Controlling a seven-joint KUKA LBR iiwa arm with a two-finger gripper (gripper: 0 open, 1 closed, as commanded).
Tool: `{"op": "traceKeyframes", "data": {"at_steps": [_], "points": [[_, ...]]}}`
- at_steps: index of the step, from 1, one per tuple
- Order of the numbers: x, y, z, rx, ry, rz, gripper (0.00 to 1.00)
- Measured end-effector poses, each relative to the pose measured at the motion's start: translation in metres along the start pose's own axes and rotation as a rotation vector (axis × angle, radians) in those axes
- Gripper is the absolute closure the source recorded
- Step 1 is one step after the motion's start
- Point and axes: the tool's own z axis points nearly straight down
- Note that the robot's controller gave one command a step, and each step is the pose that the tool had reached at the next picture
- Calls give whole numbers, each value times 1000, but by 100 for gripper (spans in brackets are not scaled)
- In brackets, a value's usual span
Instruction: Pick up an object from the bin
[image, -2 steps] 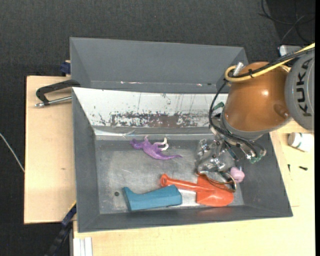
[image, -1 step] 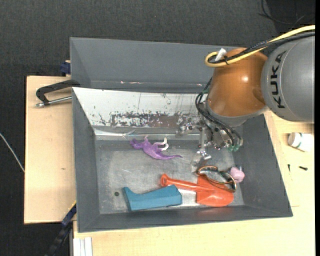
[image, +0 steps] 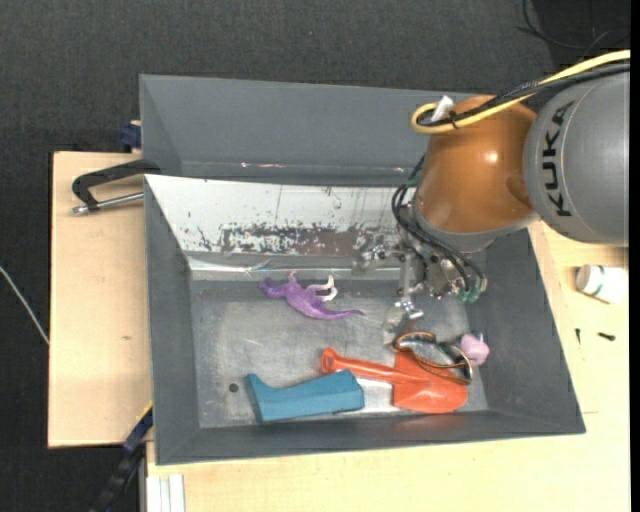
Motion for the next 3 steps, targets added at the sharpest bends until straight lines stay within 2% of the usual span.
{"op": "traceKeyframes", "data": {"at_steps": [1,2,3], "points": [[2,15,25,3,-4,-111,0],[-10,29,46,-2,4,-155,0],[-50,45,95,5,1,-171,100]]}}
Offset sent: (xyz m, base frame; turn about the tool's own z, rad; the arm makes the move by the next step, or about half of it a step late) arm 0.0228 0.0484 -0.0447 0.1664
